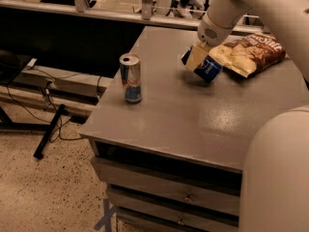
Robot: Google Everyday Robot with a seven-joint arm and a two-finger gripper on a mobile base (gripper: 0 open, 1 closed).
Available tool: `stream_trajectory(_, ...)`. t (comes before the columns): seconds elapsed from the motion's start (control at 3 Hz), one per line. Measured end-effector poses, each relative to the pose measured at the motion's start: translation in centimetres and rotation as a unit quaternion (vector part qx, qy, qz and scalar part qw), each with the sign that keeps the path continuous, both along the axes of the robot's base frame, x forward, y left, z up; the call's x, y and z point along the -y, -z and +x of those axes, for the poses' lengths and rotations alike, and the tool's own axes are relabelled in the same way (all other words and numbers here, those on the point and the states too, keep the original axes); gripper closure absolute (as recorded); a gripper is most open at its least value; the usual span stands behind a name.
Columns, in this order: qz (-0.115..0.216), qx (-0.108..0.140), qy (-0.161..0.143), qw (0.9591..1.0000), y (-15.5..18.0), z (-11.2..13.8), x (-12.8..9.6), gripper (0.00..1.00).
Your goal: Knock pepsi can over
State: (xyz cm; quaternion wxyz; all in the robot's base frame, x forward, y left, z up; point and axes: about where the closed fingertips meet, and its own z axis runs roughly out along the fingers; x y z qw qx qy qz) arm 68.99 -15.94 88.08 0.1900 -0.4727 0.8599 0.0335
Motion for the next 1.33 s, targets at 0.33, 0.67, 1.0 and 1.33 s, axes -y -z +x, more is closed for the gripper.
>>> stream_trajectory(0.33, 0.002, -0.01, -0.033, 0.9994, 0.5, -0.6, -1.7, 0.29)
stream_trajectory(0.67, 0.023, -0.008, -0.084, 0.9962, 0.2, -1.0, -4.5, 0.01)
stream_trajectory(1.0, 0.035, -0.005, -0.108, 0.9936, -0.1, -1.1, -6.0, 0.0)
stream_trajectory(1.33, 0.058, -0.001, -0.098, 0.9935, -0.1, -1.2, -5.0, 0.0)
